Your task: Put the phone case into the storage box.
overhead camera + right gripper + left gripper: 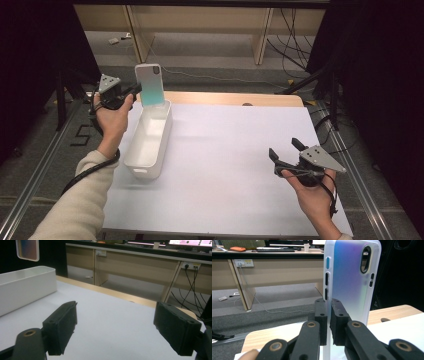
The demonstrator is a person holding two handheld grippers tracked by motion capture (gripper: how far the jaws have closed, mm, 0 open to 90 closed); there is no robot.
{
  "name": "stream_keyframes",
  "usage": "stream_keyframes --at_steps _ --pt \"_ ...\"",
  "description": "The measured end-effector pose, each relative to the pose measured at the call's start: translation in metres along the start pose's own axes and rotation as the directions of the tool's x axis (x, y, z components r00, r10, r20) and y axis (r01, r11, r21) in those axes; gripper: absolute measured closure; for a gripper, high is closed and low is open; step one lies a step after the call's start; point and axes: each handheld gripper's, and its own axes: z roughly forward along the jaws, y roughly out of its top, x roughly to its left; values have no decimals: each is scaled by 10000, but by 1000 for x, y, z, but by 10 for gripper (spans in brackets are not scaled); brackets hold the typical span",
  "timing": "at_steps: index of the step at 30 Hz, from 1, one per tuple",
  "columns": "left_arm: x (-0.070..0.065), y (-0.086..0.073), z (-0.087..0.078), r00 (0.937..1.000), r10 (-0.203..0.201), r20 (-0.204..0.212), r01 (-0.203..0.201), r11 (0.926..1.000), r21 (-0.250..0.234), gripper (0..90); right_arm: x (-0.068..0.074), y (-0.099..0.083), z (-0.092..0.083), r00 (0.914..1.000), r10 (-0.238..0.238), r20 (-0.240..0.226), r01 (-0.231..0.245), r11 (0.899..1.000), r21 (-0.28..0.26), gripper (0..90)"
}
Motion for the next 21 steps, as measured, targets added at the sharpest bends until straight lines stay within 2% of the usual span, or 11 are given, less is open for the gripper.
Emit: stream_keyframes --at_steps 21 --pt "10 -4 13 9997 -80 209 76 9998 200 846 -2 -1 1 10000 -23 23 23 10000 -37 199"
